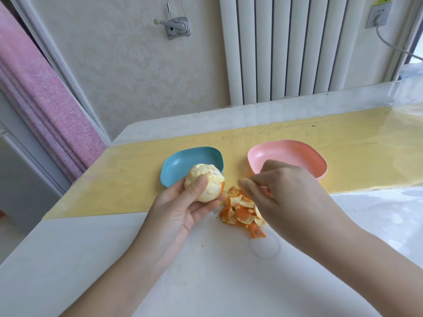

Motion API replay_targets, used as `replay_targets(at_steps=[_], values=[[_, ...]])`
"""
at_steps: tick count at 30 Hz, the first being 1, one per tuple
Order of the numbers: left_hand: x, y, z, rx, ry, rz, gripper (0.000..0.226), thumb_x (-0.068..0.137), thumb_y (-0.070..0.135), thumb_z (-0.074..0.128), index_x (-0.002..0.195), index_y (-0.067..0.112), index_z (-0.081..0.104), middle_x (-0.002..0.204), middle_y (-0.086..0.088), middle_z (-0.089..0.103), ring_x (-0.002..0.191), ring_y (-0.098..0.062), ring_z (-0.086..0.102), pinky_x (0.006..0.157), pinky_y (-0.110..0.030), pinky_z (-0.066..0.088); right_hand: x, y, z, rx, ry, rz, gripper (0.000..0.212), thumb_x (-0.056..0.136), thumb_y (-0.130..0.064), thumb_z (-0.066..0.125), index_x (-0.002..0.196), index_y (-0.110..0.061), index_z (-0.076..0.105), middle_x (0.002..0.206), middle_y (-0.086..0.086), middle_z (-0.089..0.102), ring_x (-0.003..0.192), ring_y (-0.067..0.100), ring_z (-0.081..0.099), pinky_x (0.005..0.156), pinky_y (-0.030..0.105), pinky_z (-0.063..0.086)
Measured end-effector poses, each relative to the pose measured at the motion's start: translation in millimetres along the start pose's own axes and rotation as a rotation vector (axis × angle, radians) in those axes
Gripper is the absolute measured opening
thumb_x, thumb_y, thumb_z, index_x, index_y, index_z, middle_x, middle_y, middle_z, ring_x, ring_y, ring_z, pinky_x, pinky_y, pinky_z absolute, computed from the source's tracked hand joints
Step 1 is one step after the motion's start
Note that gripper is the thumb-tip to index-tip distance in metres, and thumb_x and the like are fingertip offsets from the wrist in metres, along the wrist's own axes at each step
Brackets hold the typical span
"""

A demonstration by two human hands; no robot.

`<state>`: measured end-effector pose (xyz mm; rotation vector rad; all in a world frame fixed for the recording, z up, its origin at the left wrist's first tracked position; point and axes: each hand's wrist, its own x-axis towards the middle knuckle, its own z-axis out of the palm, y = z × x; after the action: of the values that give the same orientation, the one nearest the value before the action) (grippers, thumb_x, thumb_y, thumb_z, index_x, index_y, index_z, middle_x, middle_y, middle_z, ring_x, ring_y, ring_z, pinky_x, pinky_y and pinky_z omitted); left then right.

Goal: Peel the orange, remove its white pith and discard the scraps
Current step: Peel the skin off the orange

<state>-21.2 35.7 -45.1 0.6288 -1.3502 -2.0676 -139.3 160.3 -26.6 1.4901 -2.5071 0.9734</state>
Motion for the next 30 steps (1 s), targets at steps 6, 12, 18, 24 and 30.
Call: replay_targets(at_steps=[6, 12, 18, 24, 30], values=[[5, 0, -4, -0.175, -0.131, -0.121, 0.062, 0.045, 0.036, 0.093, 0.096, 0.005, 0.075, 0.111, -0.021, 0.068, 0.093, -0.036, 0.069, 0.067, -0.027, 0.058, 8, 15, 6, -0.003, 0.007, -0.053, 0.022, 0.089, -0.025, 0.064, 0.109, -0.029, 0.072, 0.081, -0.012, 0.048, 0.065, 0.004, 0.045, 0.057, 0.012, 0.035], [0, 0, -3, -0.179, -0.237, -0.082, 0.044, 0.064, 0.018, 0.085, 0.103, 0.001, 0.072, 0.114, -0.018, 0.068, 0.097, -0.029, 0.069, 0.079, -0.033, 0.057, 5, 12, 12, 0.283, 0.189, -0.240, 0.027, 0.078, -0.033, 0.069, 0.104, -0.024, 0.067, 0.089, -0.017, 0.056, 0.077, -0.001, 0.057, 0.068, 0.010, 0.046], [-6, 4, 0, -0.130, -0.233, -0.003, 0.034, 0.076, 0.005, 0.066, 0.109, -0.002, 0.067, 0.112, -0.017, 0.069, 0.096, -0.022, 0.068, 0.081, -0.030, 0.056, -2, 1, 13, 0.377, 0.327, -0.384, 0.018, 0.078, -0.014, 0.070, 0.089, -0.018, 0.056, 0.090, -0.015, 0.065, 0.084, 0.004, 0.064, 0.066, 0.011, 0.048], [-7, 0, 1, -0.007, -0.194, 0.115, 0.052, 0.062, 0.020, 0.086, 0.109, 0.006, 0.069, 0.112, -0.015, 0.069, 0.101, -0.022, 0.067, 0.080, -0.027, 0.054, -5, -1, 13, 0.402, 0.396, -0.456, 0.025, 0.076, -0.003, 0.071, 0.075, -0.014, 0.049, 0.084, -0.009, 0.068, 0.079, 0.002, 0.062, 0.059, 0.008, 0.045], [-9, -2, 2, 0.074, -0.149, 0.106, 0.042, 0.064, 0.026, 0.077, 0.103, 0.010, 0.073, 0.107, -0.013, 0.072, 0.097, -0.027, 0.069, 0.076, -0.027, 0.056, 5, 9, 5, 0.387, 0.273, -0.530, 0.024, 0.081, -0.013, 0.069, 0.079, -0.019, 0.046, 0.083, -0.007, 0.064, 0.077, 0.009, 0.062, 0.064, 0.020, 0.048]])
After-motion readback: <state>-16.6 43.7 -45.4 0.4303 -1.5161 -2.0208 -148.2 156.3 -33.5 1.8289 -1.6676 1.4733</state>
